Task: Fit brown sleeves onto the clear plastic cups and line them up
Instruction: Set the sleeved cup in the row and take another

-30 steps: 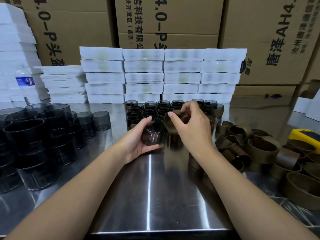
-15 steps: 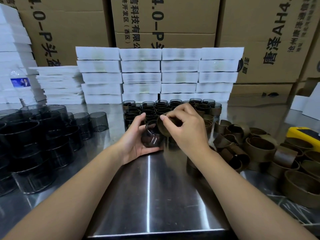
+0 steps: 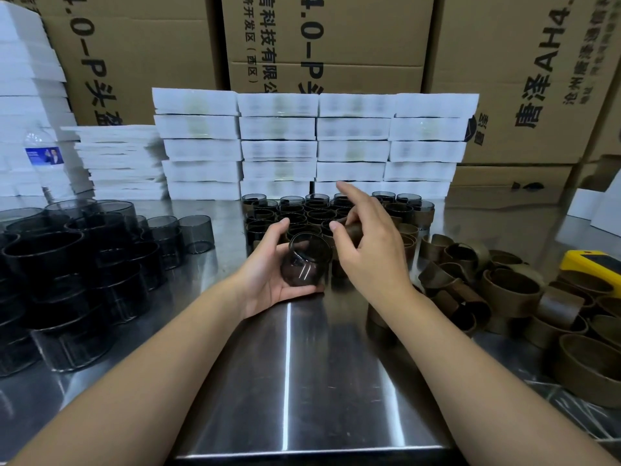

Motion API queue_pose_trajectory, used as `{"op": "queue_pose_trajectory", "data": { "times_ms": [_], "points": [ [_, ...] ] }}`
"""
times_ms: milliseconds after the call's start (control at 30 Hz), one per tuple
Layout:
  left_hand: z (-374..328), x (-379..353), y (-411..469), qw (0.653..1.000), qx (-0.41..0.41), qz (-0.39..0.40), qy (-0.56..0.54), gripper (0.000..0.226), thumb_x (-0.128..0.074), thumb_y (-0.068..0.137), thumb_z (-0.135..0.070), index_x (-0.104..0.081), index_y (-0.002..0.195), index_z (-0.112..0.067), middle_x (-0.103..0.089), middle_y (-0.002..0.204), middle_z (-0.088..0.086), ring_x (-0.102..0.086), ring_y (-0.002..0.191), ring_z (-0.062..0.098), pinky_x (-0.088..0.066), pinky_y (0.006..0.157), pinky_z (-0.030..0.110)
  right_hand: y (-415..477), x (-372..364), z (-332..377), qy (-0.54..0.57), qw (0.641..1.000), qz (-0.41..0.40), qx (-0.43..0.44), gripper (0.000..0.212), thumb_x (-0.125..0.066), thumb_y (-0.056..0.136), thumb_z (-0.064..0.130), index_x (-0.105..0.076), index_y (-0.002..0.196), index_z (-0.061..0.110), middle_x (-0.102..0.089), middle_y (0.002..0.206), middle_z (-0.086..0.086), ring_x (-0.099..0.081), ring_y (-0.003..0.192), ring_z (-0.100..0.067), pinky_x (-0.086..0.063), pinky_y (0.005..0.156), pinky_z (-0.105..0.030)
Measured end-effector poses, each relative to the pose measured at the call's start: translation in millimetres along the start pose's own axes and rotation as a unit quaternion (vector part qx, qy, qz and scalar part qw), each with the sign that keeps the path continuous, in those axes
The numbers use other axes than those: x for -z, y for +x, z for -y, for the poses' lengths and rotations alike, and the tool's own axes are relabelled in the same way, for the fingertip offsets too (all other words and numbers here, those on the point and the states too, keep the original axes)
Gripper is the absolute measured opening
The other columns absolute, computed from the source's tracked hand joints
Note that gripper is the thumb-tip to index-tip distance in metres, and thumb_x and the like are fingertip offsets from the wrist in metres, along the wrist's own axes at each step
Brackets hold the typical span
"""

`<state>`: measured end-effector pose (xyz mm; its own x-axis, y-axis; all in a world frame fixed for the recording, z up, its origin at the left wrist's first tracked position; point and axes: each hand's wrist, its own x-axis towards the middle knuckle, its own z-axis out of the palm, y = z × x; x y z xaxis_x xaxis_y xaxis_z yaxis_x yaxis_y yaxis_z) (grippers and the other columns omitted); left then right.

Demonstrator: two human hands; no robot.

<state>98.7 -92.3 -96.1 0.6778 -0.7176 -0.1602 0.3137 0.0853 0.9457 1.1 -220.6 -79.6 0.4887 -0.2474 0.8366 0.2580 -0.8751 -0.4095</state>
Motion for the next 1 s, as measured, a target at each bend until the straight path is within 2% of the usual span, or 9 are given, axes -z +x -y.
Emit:
{"op": "queue_pose_trajectory", "data": {
  "times_ms": [100,267,433,533,700,800,933,1000],
  "points": [
    [-0.2,-0.5,0.4,1.0,0.0,0.0,0.006,0.068,-0.044,0.085,-0.069,-0.059,0.124,-0.015,-0.071,0.113,0.01,-0.072,0.094,0.025,-0.058,0.062,0.03,-0.3,-1.2,-1.9,0.005,1.0,0.0,-0.012,0.041,-0.06,0.09,0.013,-0.053,0.13,0.018,-0.047,0.086,0.006,-0.048,0.078,-0.012,-0.038,0.072,-0.02],
    [0.1,0.4,-1.2,1.0,-0.001,0.01,0.004,0.069,-0.043,0.086,-0.067,-0.057,0.128,-0.014,-0.067,0.121,0.013,-0.069,0.102,0.029,-0.059,0.064,0.031,-4.9,-6.5,1.5,0.03,0.999,0.028,0.021,0.033,-0.063,0.087,0.012,-0.06,0.12,0.013,-0.047,0.094,0.01,-0.045,0.083,0.004,-0.034,0.078,-0.003],
    [0.2,0.9,-1.3,1.0,-0.003,0.022,-0.001,0.065,-0.043,0.087,-0.066,-0.058,0.124,-0.014,-0.07,0.109,0.009,-0.071,0.095,0.025,-0.06,0.079,0.037,-8.9,-7.8,5.3,0.044,0.995,0.072,0.047,0.034,-0.062,0.083,0.0,-0.063,0.116,0.01,-0.052,0.102,0.007,-0.052,0.091,-0.002,-0.038,0.083,-0.007],
    [1.0,0.9,-1.2,1.0,-0.008,0.024,0.001,0.063,-0.047,0.084,-0.067,-0.061,0.117,-0.015,-0.071,0.104,0.006,-0.07,0.094,0.021,-0.059,0.082,0.038,-11.7,-8.8,8.3,0.058,0.991,0.107,0.062,0.037,-0.059,0.08,-0.008,-0.065,0.113,0.008,-0.056,0.103,-0.001,-0.051,0.093,-0.002,-0.038,0.085,-0.009],
    [2.4,1.5,-1.7,0.998,-0.029,0.05,0.01,0.063,-0.057,0.068,-0.069,-0.068,0.101,-0.016,-0.073,0.087,0.001,-0.072,0.085,0.013,-0.059,0.068,0.031,-13.8,-11.6,9.0,0.091,0.988,0.124,0.021,0.05,-0.056,0.08,-0.003,-0.052,0.124,0.02,-0.038,0.105,0.008,-0.056,0.09,-0.001,-0.042,0.083,-0.008],
    [2.1,0.2,-2.3,0.997,-0.036,0.069,0.005,0.054,-0.058,0.068,-0.067,-0.078,0.086,-0.02,-0.073,0.085,0.0,-0.072,0.082,0.012,-0.058,0.065,0.028,-13.3,-12.1,7.0,0.099,0.988,0.119,0.005,0.06,-0.057,0.076,0.002,-0.042,0.13,0.024,-0.038,0.102,0.012,-0.058,0.083,-0.003,-0.038,0.079,-0.002],
    [2.2,-0.4,-1.7,0.997,-0.041,0.069,0.004,0.058,-0.059,0.067,-0.066,-0.072,0.097,-0.018,-0.071,0.091,0.002,-0.071,0.086,0.013,-0.058,0.067,0.029,-13.7,-12.4,5.4,0.099,0.987,0.123,0.005,0.063,-0.057,0.078,0.004,-0.04,0.134,0.027,-0.048,0.095,0.013,-0.056,0.081,-0.004,-0.037,0.078,-0.003],
    [2.5,0.0,-2.7,0.996,-0.043,0.072,0.016,0.061,-0.058,0.068,-0.067,-0.069,0.102,-0.017,-0.072,0.094,0.002,-0.071,0.088,0.013,-0.058,0.069,0.029,-13.7,-12.1,5.9,0.098,0.986,0.135,0.006,0.062,-0.056,0.08,0.006,-0.04,0.135,0.031,-0.052,0.095,0.013,-0.056,0.082,-0.005,-0.042,0.077,-0.009]
  ]
}}
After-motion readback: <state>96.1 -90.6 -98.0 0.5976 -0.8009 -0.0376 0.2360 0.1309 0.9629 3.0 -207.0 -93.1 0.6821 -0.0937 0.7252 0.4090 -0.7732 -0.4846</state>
